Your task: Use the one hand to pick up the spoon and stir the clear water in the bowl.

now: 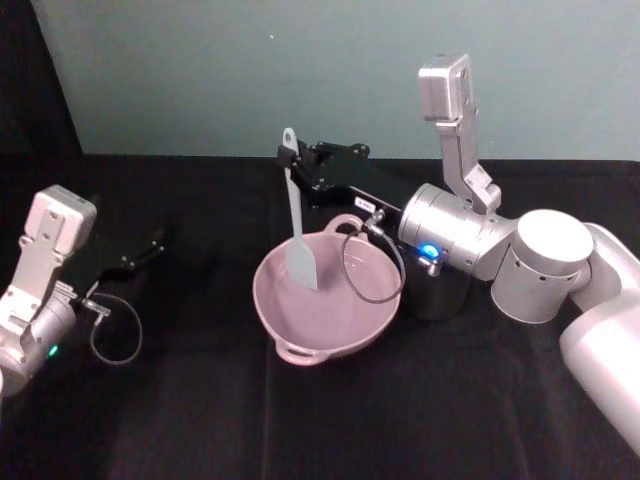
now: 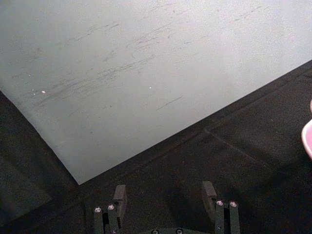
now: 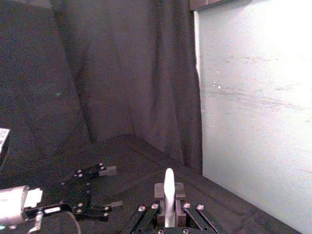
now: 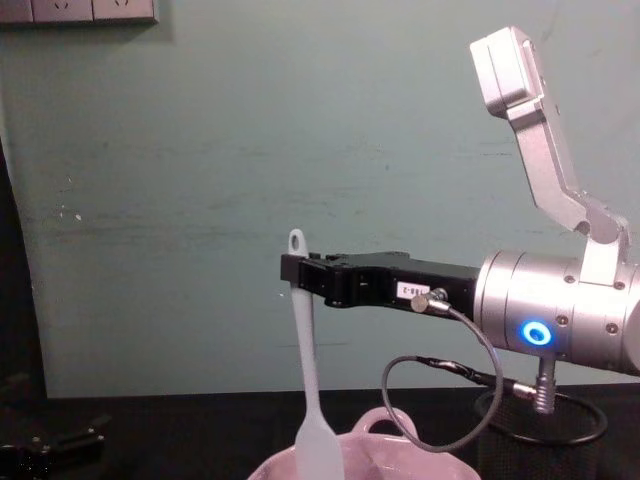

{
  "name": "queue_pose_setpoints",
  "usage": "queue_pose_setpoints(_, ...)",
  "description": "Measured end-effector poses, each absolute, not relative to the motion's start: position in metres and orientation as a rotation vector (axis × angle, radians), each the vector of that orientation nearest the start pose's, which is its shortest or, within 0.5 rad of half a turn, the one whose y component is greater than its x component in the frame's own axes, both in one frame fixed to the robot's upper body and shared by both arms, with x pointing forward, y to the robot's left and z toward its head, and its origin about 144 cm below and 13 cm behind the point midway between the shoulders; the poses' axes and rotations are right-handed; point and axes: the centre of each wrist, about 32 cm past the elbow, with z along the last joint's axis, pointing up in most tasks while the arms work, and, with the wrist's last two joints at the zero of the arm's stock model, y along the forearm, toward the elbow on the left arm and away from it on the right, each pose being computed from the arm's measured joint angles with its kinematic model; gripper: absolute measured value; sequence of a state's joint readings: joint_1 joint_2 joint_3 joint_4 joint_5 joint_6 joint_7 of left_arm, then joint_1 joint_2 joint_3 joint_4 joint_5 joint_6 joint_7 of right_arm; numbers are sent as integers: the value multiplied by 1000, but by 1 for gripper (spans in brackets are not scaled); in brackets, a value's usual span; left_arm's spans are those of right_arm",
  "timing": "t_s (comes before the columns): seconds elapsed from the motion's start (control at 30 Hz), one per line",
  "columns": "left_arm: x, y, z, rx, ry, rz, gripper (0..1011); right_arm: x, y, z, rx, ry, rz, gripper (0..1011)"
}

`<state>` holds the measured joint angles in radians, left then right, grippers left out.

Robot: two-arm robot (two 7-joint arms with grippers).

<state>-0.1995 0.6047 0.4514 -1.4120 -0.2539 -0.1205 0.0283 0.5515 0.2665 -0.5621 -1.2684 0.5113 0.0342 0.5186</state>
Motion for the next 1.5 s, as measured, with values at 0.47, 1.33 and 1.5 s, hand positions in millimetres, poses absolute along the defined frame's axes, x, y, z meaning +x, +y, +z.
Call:
queue_pose_setpoints(0.47, 489, 310, 1140, 305, -285, 1248, 1011, 582, -188, 1214, 30, -13, -684, 124)
queue_pose_setpoints(1.33, 489, 310, 1140, 304, -285, 1248, 1011, 542, -217, 1216, 2, -22, -714, 124)
queue_pose_setpoints(1.5, 489, 310, 1140, 304, -285, 1248, 1011, 535, -214, 1215, 6, -15, -699, 124)
